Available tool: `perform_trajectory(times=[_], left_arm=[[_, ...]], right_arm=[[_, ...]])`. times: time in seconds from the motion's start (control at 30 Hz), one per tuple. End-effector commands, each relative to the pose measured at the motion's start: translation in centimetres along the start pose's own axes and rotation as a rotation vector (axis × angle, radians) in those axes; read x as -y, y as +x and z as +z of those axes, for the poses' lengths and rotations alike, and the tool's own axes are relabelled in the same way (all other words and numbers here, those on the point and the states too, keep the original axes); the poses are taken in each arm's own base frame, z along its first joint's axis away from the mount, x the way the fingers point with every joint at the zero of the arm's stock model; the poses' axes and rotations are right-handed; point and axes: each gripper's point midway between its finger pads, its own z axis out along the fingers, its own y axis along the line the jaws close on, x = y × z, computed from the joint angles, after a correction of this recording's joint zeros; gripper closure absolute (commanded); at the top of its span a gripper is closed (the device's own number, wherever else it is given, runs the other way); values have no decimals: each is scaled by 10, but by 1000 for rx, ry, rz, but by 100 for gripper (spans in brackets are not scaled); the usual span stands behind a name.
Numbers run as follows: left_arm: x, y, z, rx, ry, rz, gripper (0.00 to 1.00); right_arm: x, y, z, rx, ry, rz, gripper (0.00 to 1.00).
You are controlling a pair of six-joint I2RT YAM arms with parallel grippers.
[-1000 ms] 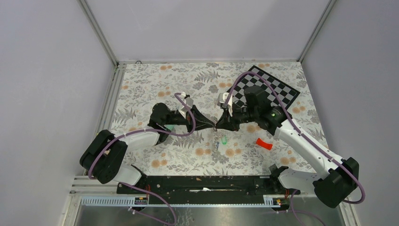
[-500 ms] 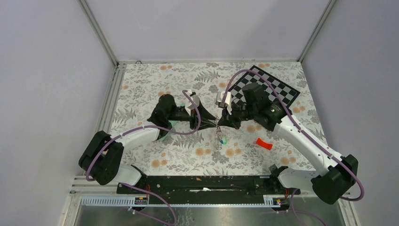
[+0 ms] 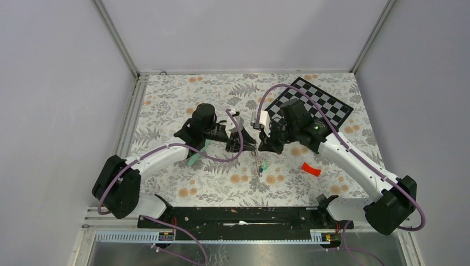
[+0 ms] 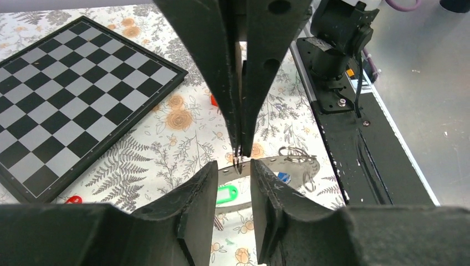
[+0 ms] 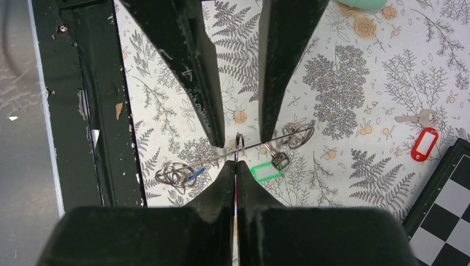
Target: Put the keys on the keyring
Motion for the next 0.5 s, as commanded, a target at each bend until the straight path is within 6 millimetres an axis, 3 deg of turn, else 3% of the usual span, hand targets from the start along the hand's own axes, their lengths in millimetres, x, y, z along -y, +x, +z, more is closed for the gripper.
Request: perform_trajectory(times=[0.0,0.3,0.47], left_arm=[[1,-14,5,13,44,84,67],[3,-11,10,8,55,78,79],[0,-13,9,8,38,85,77]], right_arm=[[0,-20,-5,43,4,-36,100],[0,-17,-2,41,-3,-28,100],[-1,-14,-1,39,-4,-29,100]])
